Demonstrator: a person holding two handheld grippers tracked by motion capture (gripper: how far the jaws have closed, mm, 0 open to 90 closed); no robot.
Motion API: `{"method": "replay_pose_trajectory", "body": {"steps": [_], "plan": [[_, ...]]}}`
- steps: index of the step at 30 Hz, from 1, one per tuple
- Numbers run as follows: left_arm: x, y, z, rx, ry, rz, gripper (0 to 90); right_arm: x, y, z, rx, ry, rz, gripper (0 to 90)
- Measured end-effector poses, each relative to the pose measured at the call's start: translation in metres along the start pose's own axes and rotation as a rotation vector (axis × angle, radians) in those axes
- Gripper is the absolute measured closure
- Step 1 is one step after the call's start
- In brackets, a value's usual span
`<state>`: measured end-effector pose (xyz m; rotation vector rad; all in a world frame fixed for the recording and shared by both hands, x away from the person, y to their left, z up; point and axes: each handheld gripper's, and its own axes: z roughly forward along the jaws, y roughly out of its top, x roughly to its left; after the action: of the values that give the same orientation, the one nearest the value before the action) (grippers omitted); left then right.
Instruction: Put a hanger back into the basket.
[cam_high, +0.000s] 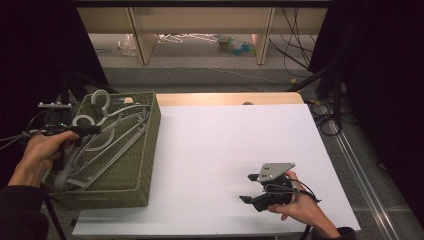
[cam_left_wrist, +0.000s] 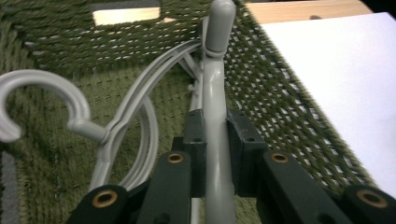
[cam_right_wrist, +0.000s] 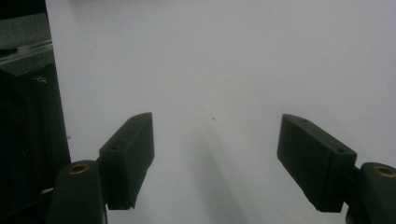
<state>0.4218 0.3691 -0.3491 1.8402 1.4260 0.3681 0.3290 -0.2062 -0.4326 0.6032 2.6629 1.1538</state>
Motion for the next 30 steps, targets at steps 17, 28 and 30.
{"method": "replay_pose_trajectory", "body": {"steps": [17, 28, 30], "plan": [[0.022, -0.020, 0.015, 0.043, 0.118, 0.078, 76.5, 0.000, 0.000, 0.000, 0.000, 0.005, -0.001, 28.4], [0.032, -0.034, 0.022, 0.070, 0.114, 0.048, 75.7, 0.000, 0.000, 0.001, 0.004, 0.009, -0.004, 28.4], [0.033, -0.035, 0.024, 0.071, 0.116, 0.041, 75.2, 0.000, 0.000, 0.002, 0.000, 0.006, -0.003, 28.4]]}}
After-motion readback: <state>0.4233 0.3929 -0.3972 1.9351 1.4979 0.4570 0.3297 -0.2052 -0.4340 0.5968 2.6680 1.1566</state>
